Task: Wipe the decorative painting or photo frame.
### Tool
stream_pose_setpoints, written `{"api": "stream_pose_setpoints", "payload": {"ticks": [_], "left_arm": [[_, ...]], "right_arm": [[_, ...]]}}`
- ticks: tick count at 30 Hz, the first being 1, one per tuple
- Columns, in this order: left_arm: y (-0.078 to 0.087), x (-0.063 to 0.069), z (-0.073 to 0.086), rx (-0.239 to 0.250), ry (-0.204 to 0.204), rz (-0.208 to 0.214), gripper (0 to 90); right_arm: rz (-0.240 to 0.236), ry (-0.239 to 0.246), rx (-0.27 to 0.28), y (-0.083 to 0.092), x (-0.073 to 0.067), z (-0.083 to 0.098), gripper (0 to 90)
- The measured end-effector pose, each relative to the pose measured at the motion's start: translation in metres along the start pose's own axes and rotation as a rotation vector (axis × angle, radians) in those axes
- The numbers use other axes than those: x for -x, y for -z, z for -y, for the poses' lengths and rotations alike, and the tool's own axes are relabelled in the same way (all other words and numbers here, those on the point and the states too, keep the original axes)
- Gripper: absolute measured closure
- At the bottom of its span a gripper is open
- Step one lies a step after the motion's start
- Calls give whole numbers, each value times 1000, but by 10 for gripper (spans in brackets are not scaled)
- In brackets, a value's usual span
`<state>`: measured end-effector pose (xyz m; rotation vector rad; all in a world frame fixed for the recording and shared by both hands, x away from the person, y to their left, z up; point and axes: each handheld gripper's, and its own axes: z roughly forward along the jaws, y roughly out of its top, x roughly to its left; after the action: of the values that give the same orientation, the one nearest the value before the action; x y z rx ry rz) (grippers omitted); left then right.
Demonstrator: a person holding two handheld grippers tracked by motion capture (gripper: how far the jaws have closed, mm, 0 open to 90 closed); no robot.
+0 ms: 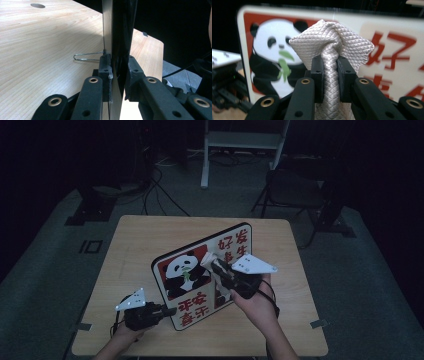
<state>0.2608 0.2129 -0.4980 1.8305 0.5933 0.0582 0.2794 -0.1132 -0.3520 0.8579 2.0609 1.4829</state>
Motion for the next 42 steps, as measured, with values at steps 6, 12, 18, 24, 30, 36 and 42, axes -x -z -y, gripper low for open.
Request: {"api": "stream_pose_setpoints", "payload": {"ticks": [6, 12, 18, 24, 30, 36, 42], "left_arm": [[0, 1, 0, 0, -2, -5, 793], [0, 1, 0, 2, -2, -4, 793], [0, 1, 0, 0, -3, -4, 792], [0, 1, 0, -1, -5, -6, 792], [0, 1, 0, -2, -3, -3, 791], [0, 0, 0, -3, -4, -2, 790], [0, 1, 0, -2, -2, -6, 790]], "right_arm": [[3, 23, 43, -4, -1, -21, 777], [21, 33, 58, -12, 1, -35, 777], [45, 29, 27, -26, 7, -29, 776], [41, 16, 13, -29, 8, -19, 777], [38, 20, -18, -30, 7, -4, 777], [34, 16, -55, -32, 6, 12, 776], [27, 14, -108, -33, 4, 36, 776]]}}
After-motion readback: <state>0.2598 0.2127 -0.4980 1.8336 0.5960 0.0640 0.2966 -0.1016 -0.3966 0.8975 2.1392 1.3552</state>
